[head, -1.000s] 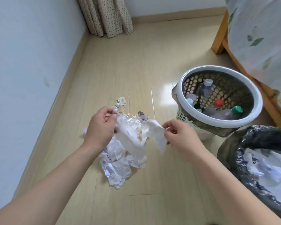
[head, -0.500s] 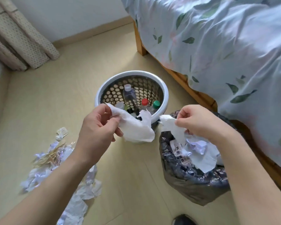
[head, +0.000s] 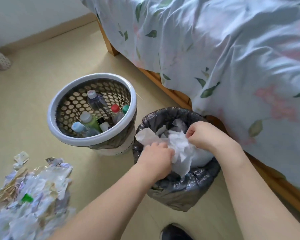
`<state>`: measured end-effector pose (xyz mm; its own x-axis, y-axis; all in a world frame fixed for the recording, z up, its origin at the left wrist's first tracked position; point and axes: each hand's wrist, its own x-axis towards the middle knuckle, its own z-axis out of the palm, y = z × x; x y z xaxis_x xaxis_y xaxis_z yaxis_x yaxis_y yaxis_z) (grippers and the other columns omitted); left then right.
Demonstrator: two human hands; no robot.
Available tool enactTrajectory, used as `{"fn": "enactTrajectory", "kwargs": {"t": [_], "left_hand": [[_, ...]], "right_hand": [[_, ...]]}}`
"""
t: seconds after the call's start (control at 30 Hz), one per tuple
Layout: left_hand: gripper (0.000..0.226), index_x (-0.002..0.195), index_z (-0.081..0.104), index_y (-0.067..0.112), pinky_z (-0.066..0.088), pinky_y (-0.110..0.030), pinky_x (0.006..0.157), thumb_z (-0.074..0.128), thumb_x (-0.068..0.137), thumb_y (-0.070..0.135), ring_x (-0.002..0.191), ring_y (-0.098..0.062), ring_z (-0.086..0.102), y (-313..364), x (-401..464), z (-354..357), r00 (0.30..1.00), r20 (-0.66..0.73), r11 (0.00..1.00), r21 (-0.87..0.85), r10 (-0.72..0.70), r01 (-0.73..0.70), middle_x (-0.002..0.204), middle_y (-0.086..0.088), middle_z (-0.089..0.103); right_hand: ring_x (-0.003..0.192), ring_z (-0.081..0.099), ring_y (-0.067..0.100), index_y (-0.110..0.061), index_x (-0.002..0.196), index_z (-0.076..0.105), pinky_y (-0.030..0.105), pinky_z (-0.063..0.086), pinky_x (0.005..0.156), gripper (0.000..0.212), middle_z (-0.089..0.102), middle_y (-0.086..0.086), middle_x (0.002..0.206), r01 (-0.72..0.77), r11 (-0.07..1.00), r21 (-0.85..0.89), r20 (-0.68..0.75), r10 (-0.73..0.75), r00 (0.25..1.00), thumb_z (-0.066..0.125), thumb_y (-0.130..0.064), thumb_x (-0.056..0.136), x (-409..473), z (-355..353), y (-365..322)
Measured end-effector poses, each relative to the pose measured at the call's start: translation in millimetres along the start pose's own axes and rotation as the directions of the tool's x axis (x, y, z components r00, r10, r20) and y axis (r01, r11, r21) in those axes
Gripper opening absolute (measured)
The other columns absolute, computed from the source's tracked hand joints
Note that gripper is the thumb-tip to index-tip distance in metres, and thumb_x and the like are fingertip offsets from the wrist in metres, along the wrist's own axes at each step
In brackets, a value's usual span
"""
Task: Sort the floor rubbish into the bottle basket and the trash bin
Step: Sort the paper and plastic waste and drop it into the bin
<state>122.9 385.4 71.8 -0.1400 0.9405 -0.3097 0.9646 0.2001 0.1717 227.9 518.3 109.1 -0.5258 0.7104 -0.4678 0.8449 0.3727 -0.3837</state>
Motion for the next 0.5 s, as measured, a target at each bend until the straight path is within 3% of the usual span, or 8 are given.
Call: {"fn": "enactTrajectory", "kwargs": {"t": [0.1,0.27,0.4,0.5], "left_hand": [[0.037,0.131,0.049,0.018,0.039,-0.043,0.093,0.046,0.095,0.025,0.118,-0.033,0.045,1,18,25,0.974,0.219,0.991,0.126,-0.065,0.037,0.13,-0.01,0.049],[0.046,0.138,0.047,0.015,0.044,-0.046,0.1,0.053,0.095,0.031,0.122,-0.037,0.047,-2,33,15,0.9,0.432,0.996,0.091,-0.057,0.019,0.136,-0.012,0.046],[0.045,0.135,0.05,0.02,0.049,-0.044,0.096,0.056,0.09,0.022,0.119,-0.029,0.053,-9,10,-19,0.97,0.24,0.999,0.008,0.042,-0.045,0.136,-0.003,0.049],[0.044,0.124,0.06,0.016,0.05,-0.043,0.09,0.045,0.083,0.01,0.11,-0.028,0.055,-35,-31,-25,0.982,-0.096,0.985,-0.048,0.163,-0.168,0.129,-0.002,0.056]], "right_hand": [[0.086,0.065,0.025,-0.016,0.093,0.073,0.031,0.055,0.076,0.028,0.07,0.007,0.096,0.001,1.0,-0.016,0.005,-0.001,1.0,0.049,-0.004,0.085,5,16,0],[0.094,0.063,0.028,-0.012,0.107,0.068,0.034,0.053,0.082,0.029,0.067,0.011,0.106,-0.011,0.998,-0.057,0.058,0.015,0.998,0.049,-0.003,0.088,5,29,-2],[0.095,0.063,0.025,-0.015,0.106,0.068,0.034,0.054,0.082,0.028,0.068,0.007,0.107,0.033,0.997,-0.069,-0.041,-0.036,0.999,0.051,-0.005,0.086,3,9,-13],[0.094,0.062,0.021,-0.02,0.103,0.068,0.037,0.054,0.083,0.021,0.067,0.002,0.104,0.117,0.992,-0.054,-0.06,-0.12,0.991,0.054,-0.015,0.087,-5,0,-39]]}}
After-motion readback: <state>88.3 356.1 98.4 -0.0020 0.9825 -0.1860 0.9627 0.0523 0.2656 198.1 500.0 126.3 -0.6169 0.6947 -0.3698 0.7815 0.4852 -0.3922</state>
